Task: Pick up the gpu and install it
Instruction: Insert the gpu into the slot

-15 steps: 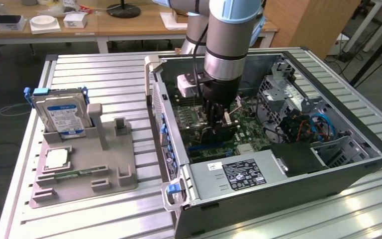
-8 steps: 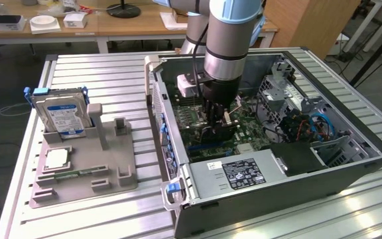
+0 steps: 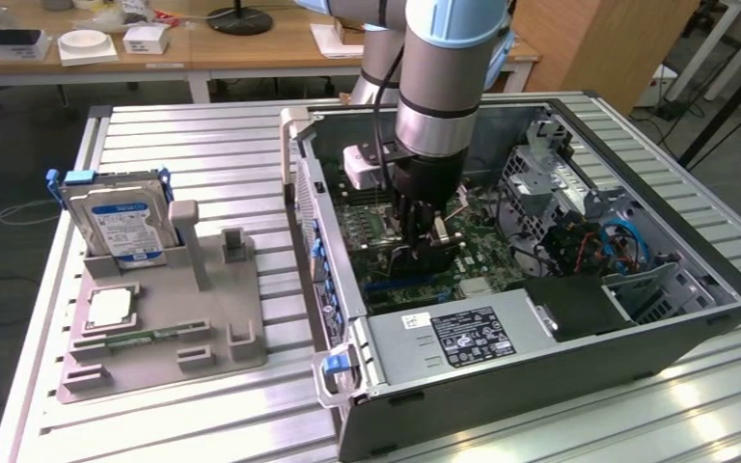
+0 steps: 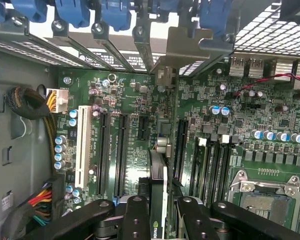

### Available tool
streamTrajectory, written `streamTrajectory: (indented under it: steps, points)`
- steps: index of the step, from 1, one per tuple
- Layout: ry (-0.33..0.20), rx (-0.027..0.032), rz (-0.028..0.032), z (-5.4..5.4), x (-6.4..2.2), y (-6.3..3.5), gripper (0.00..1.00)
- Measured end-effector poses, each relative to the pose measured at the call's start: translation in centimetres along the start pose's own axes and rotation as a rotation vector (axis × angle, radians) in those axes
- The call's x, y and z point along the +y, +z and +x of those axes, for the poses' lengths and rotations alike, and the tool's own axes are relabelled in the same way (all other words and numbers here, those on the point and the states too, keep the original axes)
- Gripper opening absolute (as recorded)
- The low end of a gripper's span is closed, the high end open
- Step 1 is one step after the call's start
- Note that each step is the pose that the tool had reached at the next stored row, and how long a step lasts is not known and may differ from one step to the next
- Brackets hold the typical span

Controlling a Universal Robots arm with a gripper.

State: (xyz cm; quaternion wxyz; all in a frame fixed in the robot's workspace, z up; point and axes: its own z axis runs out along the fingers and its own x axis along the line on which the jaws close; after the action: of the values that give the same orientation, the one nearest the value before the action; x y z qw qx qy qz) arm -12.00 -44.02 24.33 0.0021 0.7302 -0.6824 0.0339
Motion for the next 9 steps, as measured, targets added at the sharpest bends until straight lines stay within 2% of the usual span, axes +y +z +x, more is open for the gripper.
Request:
streamTrajectory:
  steps: [9]
  points:
    - [0.0,-0.0125,-0.0006,0.23,0.02,-0.01,0.26]
